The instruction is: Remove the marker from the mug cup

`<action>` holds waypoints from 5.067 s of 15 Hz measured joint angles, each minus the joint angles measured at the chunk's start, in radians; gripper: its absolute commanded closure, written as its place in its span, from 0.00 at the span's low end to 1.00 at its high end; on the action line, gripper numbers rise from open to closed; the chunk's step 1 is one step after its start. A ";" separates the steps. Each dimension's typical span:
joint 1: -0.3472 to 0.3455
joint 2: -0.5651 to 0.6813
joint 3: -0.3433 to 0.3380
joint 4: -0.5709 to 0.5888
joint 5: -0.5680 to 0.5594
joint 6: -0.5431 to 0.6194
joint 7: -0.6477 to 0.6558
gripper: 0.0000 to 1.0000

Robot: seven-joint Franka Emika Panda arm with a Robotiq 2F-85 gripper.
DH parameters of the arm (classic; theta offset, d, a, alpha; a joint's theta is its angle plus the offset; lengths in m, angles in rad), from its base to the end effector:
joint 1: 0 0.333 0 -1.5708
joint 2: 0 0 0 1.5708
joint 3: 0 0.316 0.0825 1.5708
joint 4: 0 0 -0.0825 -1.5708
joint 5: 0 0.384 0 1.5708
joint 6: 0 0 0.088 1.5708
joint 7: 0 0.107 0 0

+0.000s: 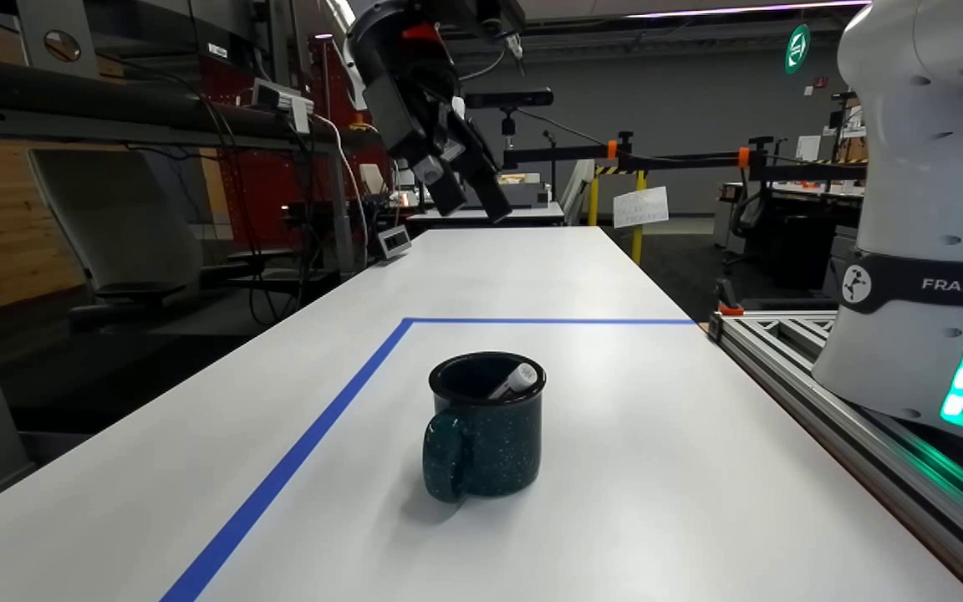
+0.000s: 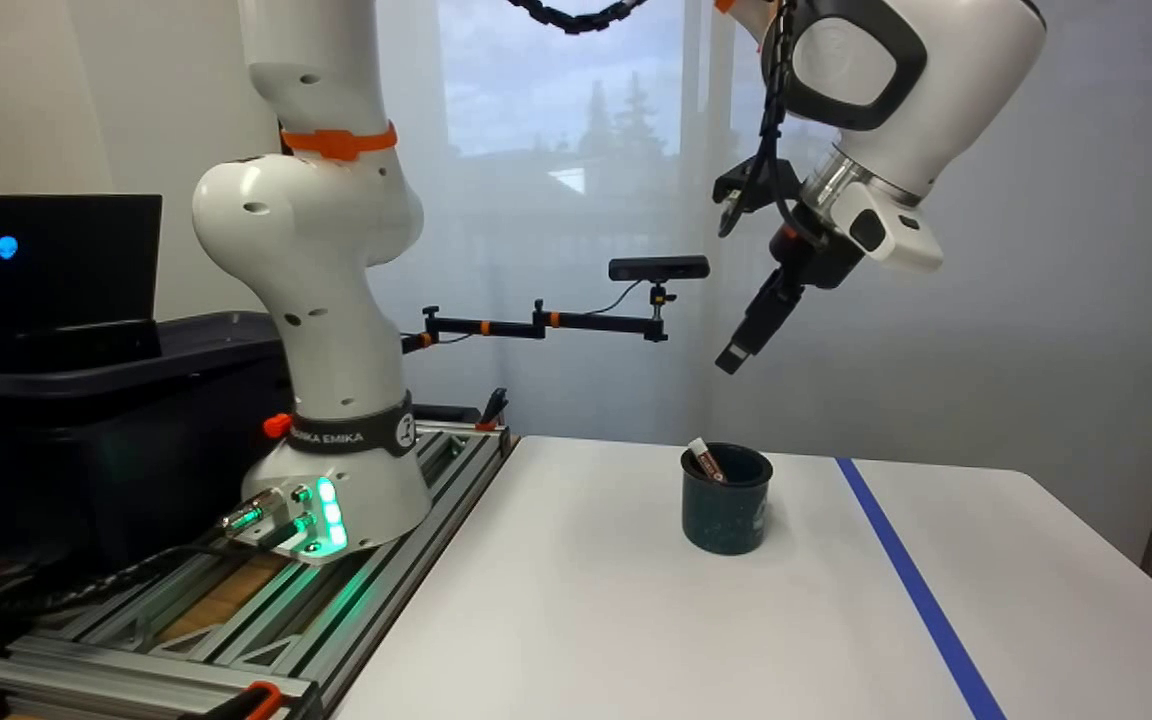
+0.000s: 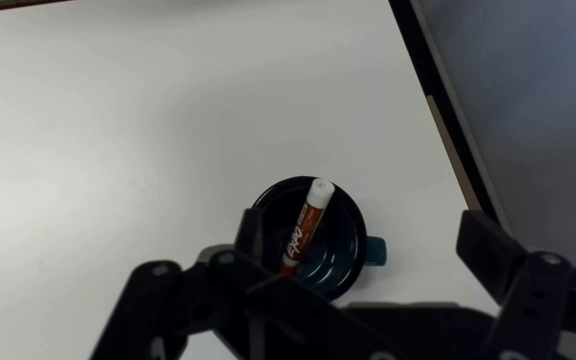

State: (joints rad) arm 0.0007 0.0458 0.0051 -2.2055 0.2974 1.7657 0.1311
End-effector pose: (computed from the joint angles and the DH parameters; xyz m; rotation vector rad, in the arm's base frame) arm 0.4774 0.0285 0.3347 -2.7917 0.3592 0.7210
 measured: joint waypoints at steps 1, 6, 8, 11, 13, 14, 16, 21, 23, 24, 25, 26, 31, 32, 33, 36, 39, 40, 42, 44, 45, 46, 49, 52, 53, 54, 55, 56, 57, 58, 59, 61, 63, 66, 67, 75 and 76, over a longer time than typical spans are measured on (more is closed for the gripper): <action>0.000 0.004 -0.002 -0.001 0.000 0.001 0.000 0.00; -0.001 0.051 -0.008 -0.013 -0.001 0.030 0.000 0.04; -0.001 0.076 -0.008 -0.019 -0.001 0.052 0.000 0.28; 0.000 0.114 -0.007 -0.021 -0.001 0.083 0.000 0.47; 0.000 0.136 -0.005 -0.021 0.000 0.100 0.000 0.56; 0.000 0.146 -0.004 -0.021 0.001 0.108 0.000 0.57; 0.000 0.165 -0.001 -0.021 0.005 0.127 0.000 0.61; 0.002 0.206 0.011 -0.021 0.042 0.173 0.009 0.57; 0.003 0.220 0.017 -0.021 0.064 0.191 0.014 0.64; 0.004 0.227 0.019 -0.021 0.074 0.201 0.018 0.64; 0.005 0.233 0.021 -0.021 0.082 0.210 0.023 0.65; 0.006 0.239 0.024 -0.021 0.088 0.215 0.028 0.70; 0.010 0.257 0.026 -0.021 0.095 0.219 0.048 0.65; 0.010 0.258 0.025 -0.021 0.095 0.219 0.049 0.65; 0.010 0.259 0.024 -0.021 0.095 0.219 0.050 0.65; 0.008 0.259 0.019 -0.021 0.095 0.219 0.050 0.64; 0.008 0.261 0.015 -0.021 0.095 0.219 0.050 0.66; 0.008 0.263 0.015 -0.021 0.095 0.218 0.050 0.65; 0.008 0.270 0.015 -0.021 0.095 0.217 0.050 0.67; 0.009 0.279 0.016 -0.021 0.095 0.217 0.050 0.71; 0.009 0.285 0.017 -0.021 0.095 0.217 0.051 0.75; 0.009 0.291 0.018 -0.021 0.095 0.217 0.051 0.91; 0.010 0.306 0.019 -0.018 0.095 0.212 0.054 0.95; 0.010 0.305 0.021 -0.017 0.094 0.208 0.053 0.95; 0.010 0.297 0.021 -0.017 0.094 0.196 0.049 0.95; 0.009 0.282 0.021 -0.017 0.094 0.171 0.039 0.95; 0.008 0.261 0.022 -0.019 0.094 0.139 0.024 0.95; 0.006 0.233 0.022 -0.022 0.094 0.104 0.009 0.95; 0.004 0.203 0.021 -0.027 0.094 0.073 -0.008 0.95; 0.002 0.170 0.019 -0.035 0.094 0.050 -0.021 0.95; 0.000 0.134 0.016 -0.050 0.093 0.041 -0.023 0.95; 0.000 0.055 0.008 -0.099 0.079 0.062 -0.011 0.95; 0.000 -0.018 -0.001 -0.165 0.037 0.132 0.039 0.95; -0.005 -0.088 -0.014 -0.267 -0.051 0.256 0.135 0.95; -0.009 -0.103 -0.016 -0.299 -0.081 0.297 0.173 0.95; -0.066 -0.112 -0.022 -0.512 -0.269 0.631 0.468 0.95; -0.070 -0.098 -0.023 -0.532 -0.274 0.692 0.482 0.95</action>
State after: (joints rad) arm -0.0694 -0.0524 -0.0180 -2.7379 0.0230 2.4581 0.6126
